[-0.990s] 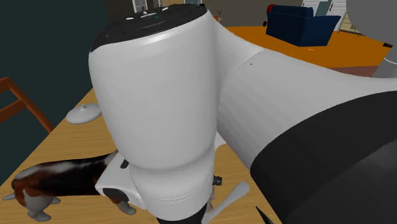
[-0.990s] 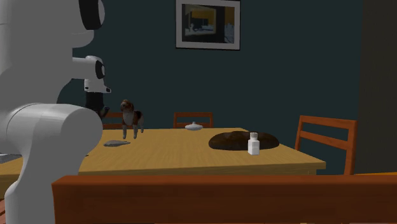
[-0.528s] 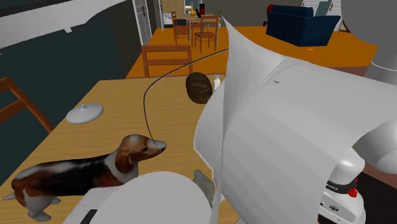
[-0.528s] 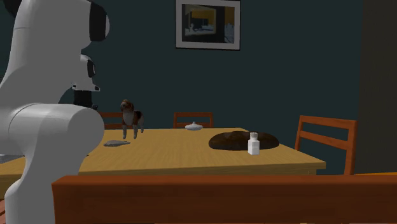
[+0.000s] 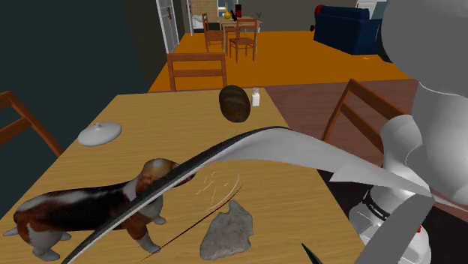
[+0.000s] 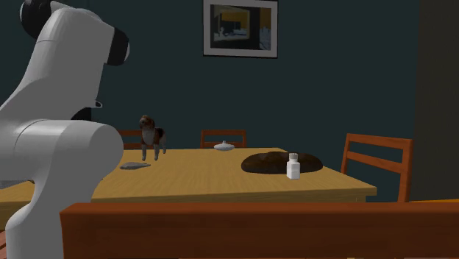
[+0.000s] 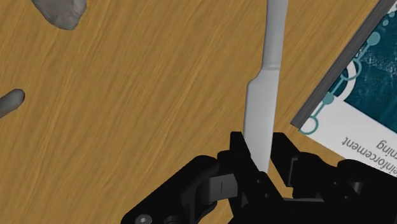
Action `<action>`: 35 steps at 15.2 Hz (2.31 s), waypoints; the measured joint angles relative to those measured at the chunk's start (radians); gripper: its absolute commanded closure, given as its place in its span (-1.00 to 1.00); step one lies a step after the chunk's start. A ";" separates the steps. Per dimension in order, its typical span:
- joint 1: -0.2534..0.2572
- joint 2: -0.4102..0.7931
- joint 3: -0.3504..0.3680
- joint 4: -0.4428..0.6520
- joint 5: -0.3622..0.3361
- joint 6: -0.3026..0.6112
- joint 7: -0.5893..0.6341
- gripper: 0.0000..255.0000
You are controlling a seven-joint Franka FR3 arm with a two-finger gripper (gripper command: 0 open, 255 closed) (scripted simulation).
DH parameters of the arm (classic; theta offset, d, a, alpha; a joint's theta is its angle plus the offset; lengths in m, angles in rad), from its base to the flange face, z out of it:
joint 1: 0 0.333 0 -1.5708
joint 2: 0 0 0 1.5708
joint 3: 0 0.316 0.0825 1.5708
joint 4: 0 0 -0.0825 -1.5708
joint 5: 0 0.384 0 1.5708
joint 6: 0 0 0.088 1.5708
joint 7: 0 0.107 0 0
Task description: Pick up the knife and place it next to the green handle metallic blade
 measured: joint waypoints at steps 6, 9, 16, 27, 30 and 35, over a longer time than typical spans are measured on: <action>0.005 0.027 -0.009 -0.051 -0.021 0.072 0.014 1.00; 0.007 0.041 -0.014 -0.077 -0.032 0.109 0.022 1.00; 0.018 0.078 -0.027 -0.122 -0.062 0.184 0.044 1.00; 0.022 0.096 -0.035 -0.133 -0.075 0.210 0.050 -1.00; 0.022 0.096 -0.035 -0.133 -0.075 0.210 0.050 -1.00; 0.015 0.056 -0.018 -0.089 -0.044 0.134 0.034 -1.00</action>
